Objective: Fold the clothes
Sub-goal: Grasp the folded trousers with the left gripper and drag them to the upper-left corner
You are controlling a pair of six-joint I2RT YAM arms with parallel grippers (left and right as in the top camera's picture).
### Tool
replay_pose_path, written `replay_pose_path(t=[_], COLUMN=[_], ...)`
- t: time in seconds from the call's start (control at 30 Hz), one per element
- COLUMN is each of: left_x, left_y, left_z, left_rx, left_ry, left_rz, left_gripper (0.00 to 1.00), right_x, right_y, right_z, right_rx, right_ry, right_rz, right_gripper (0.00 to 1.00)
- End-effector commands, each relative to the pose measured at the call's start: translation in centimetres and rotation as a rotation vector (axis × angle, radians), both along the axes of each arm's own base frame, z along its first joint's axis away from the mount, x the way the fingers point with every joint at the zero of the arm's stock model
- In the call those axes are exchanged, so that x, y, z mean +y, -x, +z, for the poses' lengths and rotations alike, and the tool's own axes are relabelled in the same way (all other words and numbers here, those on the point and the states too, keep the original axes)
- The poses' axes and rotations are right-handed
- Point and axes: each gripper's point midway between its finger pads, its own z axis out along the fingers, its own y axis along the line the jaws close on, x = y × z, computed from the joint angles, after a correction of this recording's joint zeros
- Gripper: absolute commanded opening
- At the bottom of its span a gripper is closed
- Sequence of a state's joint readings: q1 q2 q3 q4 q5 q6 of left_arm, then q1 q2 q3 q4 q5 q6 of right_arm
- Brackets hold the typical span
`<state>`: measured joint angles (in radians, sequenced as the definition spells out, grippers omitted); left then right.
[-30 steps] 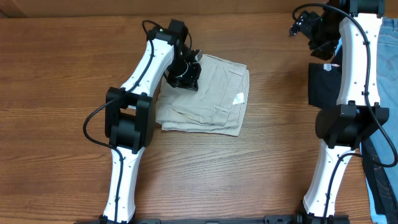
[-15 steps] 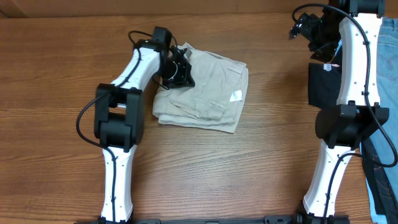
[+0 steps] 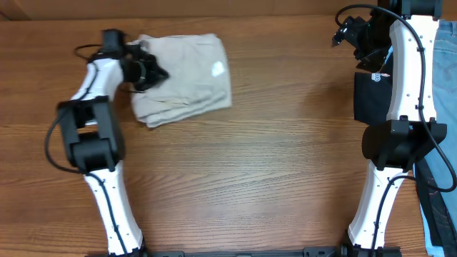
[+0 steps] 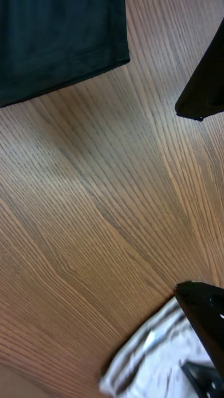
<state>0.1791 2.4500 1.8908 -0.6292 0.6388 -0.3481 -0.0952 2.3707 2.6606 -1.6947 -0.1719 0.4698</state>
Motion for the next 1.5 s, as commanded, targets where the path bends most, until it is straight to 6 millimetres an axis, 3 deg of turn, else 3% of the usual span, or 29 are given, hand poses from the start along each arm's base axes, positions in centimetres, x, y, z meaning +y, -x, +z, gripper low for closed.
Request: replay_pose_path(t=[0.0, 0.13, 0.37, 0.63, 0.73, 0.83, 1.0, 1.23, 1.33, 1.47], left_x=[10.3, 16.2, 23.8, 27.9, 29.1, 30.2, 31.2, 30.2, 29.2, 28.0], left_y=[2.3, 3.3, 7.2, 9.4, 8.2, 6.1, 4.5, 2.7, 4.4, 9.3], left_z=[-5.6, -5.6, -6.1, -6.3, -5.6, -3.6, 1.1, 11.5, 15.0, 16.9], left_rx=[0.158, 0.182, 0.366, 0.482, 0.409, 0.265, 0.153, -0.025, -0.019, 0.098], left_ry=[-0.159, -0.147, 0.008, 0.173, 0.195, 0.161, 0.096, 0.088, 0.025, -0.124], left_rz=[0.28, 0.454, 0.917, 1.305, 1.318, 1.22, 1.136, 0.974, 0.907, 0.821], left_gripper=[0.04, 0.04, 0.04, 0.04, 0.04, 0.04, 0.04, 0.04, 0.04, 0.04], right_x=[0.6, 0.9, 1.0, 1.1, 1.5, 1.9, 2.3, 2.5, 2.5, 2.5], right_y=[-0.1, -0.1, -0.1, -0.1, -0.1, -0.1, -0.2, -0.2, -0.2, -0.1], right_z=[1.6, 1.6, 1.6, 1.6, 1.6, 1.6, 1.6, 1.6, 1.6, 1.6], right_rx=[-0.044, -0.044, -0.044, -0.043, -0.043, -0.044, -0.05, -0.052, -0.049, -0.044], right_ry=[0.0, 0.0, -0.001, -0.002, -0.002, -0.001, 0.0, -0.001, -0.001, -0.001], right_rz=[0.018, 0.024, 0.024, 0.024, 0.032, 0.041, 0.048, 0.053, 0.053, 0.053], right_gripper=[0.88, 0.88, 0.88, 0.88, 0.88, 0.88, 0.88, 0.88, 0.89, 0.89])
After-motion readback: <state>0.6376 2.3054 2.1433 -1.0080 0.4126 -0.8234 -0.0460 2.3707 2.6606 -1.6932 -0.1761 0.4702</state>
